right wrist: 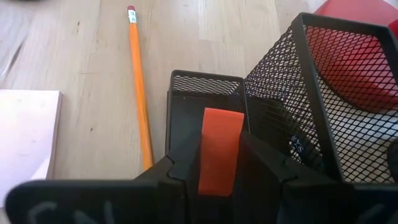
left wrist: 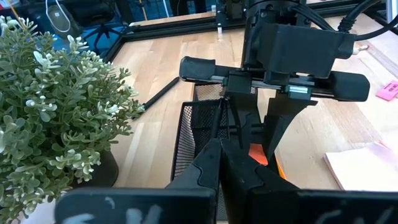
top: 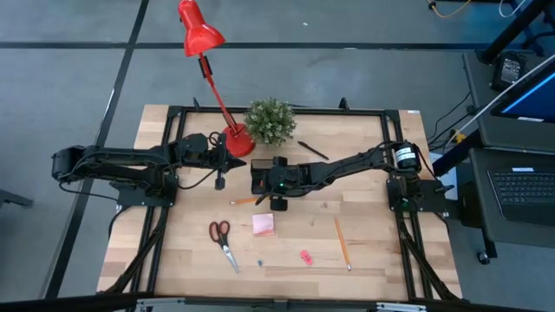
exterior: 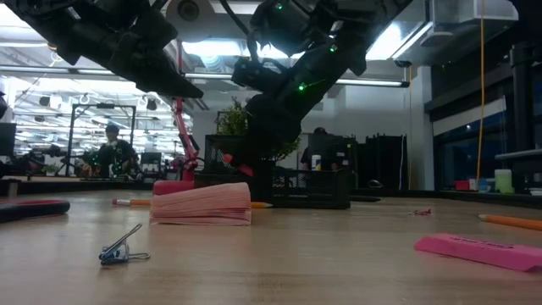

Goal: Pick and place office supplies into organizer
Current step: Put the orange eraser into the black desk organizer, then put the black pen into the black desk organizer

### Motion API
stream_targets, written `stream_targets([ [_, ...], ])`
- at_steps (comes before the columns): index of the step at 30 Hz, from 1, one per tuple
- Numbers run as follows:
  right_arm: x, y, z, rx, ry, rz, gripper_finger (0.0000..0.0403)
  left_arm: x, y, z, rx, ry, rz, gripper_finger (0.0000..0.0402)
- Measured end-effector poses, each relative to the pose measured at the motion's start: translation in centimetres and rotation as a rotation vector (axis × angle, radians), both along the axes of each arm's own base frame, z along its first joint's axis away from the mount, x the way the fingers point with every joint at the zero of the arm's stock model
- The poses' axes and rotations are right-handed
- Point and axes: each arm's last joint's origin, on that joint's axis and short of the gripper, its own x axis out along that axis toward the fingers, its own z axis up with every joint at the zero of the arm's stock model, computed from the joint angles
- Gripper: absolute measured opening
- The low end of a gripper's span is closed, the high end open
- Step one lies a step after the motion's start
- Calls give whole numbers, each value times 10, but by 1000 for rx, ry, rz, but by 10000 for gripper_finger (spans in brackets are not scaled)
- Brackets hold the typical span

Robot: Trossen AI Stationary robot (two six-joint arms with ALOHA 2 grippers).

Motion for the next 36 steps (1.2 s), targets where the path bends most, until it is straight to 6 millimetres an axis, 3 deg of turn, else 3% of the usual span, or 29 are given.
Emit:
stream_targets([
  [11, 1, 0, 1, -1, -15, 2, 162, 0, 0, 0, -3, 0, 1, 1],
  [16, 3, 0, 5, -3, -6, 6, 165, 0, 0, 0, -3, 0, 1, 3],
  [23, 11, 1, 33, -22, 71, 24, 120, 0, 0, 0, -3, 0, 1, 2],
  [31, 13, 12, 49, -25, 119, 48, 13, 0, 0, 0, -1, 0, 1, 1],
  [36, 8, 27, 57, -27, 120, 83, 7, 0, 0, 0, -1, 0, 1, 2],
])
